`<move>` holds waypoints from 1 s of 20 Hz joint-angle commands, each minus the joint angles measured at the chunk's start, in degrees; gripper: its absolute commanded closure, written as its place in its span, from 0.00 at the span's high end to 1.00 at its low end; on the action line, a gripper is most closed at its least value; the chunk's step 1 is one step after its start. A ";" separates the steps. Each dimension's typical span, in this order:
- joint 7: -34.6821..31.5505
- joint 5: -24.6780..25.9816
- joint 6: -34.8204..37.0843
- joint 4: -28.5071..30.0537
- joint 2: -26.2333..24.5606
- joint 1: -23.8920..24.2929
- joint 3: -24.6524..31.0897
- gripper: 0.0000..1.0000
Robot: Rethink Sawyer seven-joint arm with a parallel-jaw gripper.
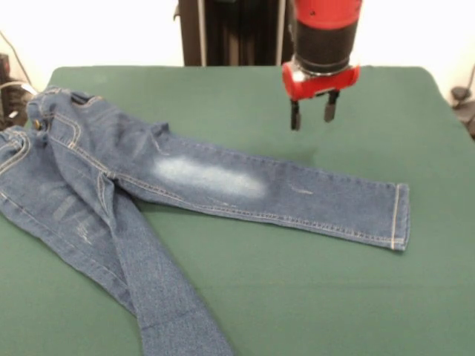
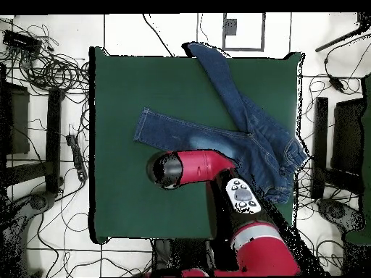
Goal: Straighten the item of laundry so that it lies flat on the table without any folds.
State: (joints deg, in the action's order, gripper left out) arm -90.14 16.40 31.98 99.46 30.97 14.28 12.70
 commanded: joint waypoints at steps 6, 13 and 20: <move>14.18 5.67 11.86 -10.10 -2.37 2.11 12.86 1.00; 15.53 7.72 15.38 -13.40 -4.23 3.61 15.11 1.00; 18.07 8.72 21.06 -19.28 -6.56 4.40 17.24 1.00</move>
State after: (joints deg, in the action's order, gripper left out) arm -90.13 22.59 44.88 86.15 27.38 17.89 22.66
